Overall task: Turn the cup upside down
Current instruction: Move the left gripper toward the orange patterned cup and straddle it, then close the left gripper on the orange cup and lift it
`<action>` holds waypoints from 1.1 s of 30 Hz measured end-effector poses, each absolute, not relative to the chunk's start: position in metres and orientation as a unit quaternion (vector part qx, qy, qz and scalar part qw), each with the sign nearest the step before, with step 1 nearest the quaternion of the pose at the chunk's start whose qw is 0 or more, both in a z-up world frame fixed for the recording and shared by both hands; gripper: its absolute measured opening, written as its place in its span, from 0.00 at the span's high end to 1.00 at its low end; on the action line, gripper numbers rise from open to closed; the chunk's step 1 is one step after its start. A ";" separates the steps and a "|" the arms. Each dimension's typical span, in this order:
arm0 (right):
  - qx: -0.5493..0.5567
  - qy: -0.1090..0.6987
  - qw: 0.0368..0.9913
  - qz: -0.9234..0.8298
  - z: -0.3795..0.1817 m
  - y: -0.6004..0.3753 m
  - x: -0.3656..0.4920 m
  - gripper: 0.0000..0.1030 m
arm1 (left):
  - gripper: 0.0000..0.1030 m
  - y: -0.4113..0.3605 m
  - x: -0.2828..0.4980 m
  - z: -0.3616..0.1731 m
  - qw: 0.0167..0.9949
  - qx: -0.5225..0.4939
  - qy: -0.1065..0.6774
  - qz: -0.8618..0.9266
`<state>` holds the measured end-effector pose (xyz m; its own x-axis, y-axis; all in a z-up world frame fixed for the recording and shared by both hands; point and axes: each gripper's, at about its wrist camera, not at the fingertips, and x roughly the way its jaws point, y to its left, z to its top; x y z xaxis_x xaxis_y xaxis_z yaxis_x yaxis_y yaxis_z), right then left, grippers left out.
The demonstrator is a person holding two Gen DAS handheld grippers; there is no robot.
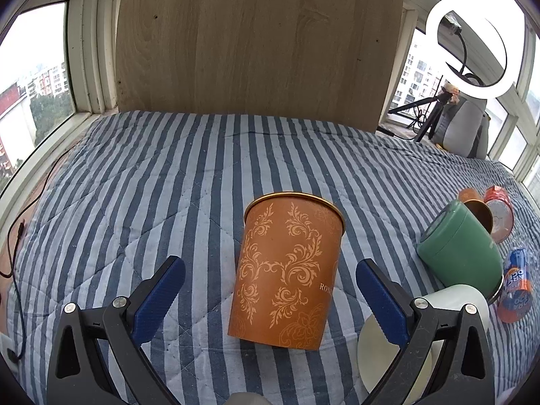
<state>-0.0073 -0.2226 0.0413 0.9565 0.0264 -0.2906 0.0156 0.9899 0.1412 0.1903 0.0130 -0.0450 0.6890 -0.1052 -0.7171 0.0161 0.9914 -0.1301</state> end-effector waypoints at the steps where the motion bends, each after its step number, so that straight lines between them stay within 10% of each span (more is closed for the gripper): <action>1: 0.072 0.147 0.986 0.002 0.041 -0.223 -0.007 0.01 | 0.01 0.011 0.191 -0.046 0.917 -0.053 0.395 -0.032; 16: 0.059 0.160 0.985 -0.025 0.041 -0.224 -0.007 0.01 | 0.34 -0.001 0.193 -0.052 0.909 -0.059 0.409 -0.062; 33: 0.028 0.250 0.968 -0.006 0.033 -0.221 -0.002 0.01 | 0.35 0.010 0.179 -0.041 0.908 -0.065 0.405 -0.086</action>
